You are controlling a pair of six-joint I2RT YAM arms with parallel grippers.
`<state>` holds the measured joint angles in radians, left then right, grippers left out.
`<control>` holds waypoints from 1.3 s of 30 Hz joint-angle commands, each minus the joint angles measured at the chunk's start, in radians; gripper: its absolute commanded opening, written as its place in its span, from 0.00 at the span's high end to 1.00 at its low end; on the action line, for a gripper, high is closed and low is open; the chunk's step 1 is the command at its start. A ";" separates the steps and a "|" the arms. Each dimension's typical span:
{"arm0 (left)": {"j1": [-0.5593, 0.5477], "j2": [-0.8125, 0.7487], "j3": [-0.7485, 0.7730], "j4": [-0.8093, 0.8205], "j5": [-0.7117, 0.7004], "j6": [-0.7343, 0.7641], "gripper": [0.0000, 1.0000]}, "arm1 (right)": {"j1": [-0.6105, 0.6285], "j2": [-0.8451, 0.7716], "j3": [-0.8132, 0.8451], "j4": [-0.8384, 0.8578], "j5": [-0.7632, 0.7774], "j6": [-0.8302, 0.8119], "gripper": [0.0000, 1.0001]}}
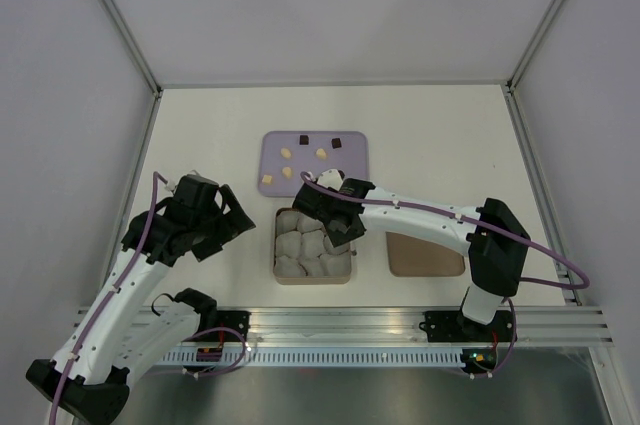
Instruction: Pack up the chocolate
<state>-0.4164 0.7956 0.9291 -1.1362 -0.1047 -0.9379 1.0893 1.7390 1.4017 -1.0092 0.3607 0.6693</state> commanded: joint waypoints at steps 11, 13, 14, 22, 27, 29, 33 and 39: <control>0.004 -0.022 -0.007 0.003 -0.018 -0.035 0.00 | 0.006 -0.007 -0.027 0.064 0.035 0.042 0.71; 0.004 -0.026 -0.007 0.003 -0.018 -0.035 0.00 | 0.006 -0.003 -0.027 0.067 0.037 0.046 0.70; 0.004 -0.027 -0.007 0.001 -0.018 -0.036 0.00 | 0.007 -0.001 -0.027 0.067 0.037 0.046 0.70; 0.004 -0.029 -0.012 0.003 -0.016 -0.035 0.00 | 0.007 0.004 -0.040 0.069 0.041 0.053 0.66; 0.004 -0.029 -0.012 0.001 -0.018 -0.035 0.00 | 0.007 0.002 -0.047 0.067 0.041 0.058 0.62; 0.002 -0.027 -0.012 0.003 -0.018 -0.033 0.00 | 0.006 0.001 -0.046 0.069 0.041 0.058 0.60; 0.004 -0.027 -0.013 0.003 -0.020 -0.033 0.00 | 0.006 0.002 -0.037 0.066 0.041 0.055 0.58; 0.002 -0.024 -0.012 0.004 -0.018 -0.038 0.00 | 0.006 -0.007 -0.015 0.043 0.049 0.056 0.59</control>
<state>-0.4164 0.7757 0.9161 -1.1362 -0.1059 -0.9386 1.0904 1.7393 1.3613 -0.9539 0.3756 0.7109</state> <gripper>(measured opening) 0.993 0.418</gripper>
